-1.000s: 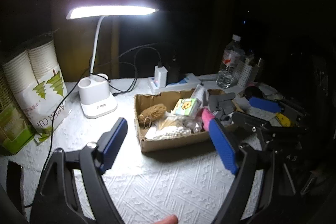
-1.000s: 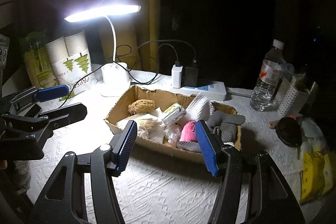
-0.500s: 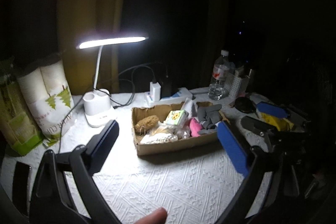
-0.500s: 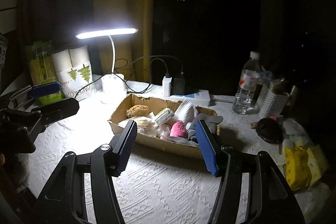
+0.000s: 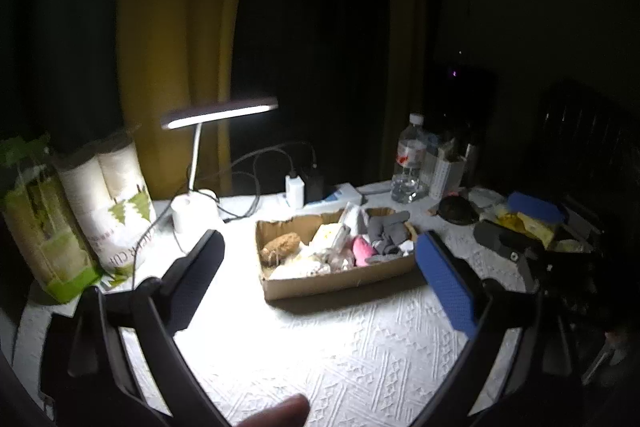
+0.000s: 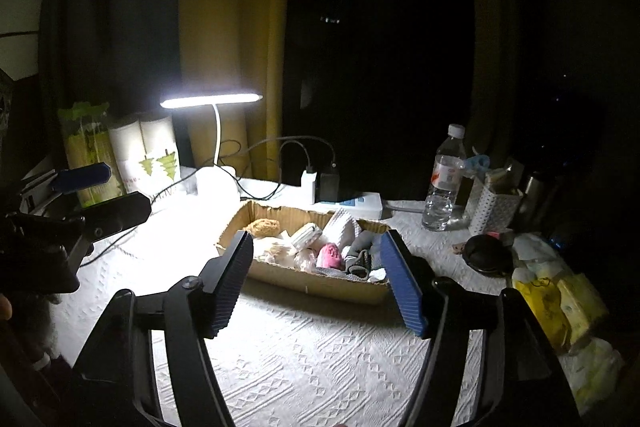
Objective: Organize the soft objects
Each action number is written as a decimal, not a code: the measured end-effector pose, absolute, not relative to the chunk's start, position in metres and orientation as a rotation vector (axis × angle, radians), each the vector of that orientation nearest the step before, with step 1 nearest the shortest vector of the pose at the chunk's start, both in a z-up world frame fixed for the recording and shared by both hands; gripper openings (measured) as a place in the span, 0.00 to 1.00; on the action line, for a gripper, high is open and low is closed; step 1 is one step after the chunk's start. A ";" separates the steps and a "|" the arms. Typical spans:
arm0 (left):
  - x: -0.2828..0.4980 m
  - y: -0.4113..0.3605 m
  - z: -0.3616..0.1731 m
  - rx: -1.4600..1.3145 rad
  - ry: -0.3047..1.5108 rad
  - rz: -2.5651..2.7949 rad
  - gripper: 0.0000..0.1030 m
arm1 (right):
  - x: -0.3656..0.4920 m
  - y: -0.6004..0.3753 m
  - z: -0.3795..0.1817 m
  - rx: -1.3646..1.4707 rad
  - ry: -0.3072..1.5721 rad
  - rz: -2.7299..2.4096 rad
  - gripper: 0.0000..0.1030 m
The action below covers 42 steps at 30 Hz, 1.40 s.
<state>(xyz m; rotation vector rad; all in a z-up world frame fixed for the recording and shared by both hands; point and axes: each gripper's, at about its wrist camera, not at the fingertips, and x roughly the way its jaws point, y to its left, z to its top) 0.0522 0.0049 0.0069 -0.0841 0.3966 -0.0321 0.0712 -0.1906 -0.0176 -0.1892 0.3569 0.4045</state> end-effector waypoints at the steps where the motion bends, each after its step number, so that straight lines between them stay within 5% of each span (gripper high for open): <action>1: 0.049 0.004 0.009 -0.076 0.388 -0.024 0.95 | 0.069 -0.192 -0.016 -0.185 0.353 0.401 0.70; 42: 0.030 -0.007 0.025 -0.047 0.337 -0.035 0.95 | 0.053 -0.221 -0.003 -0.144 0.312 0.354 0.71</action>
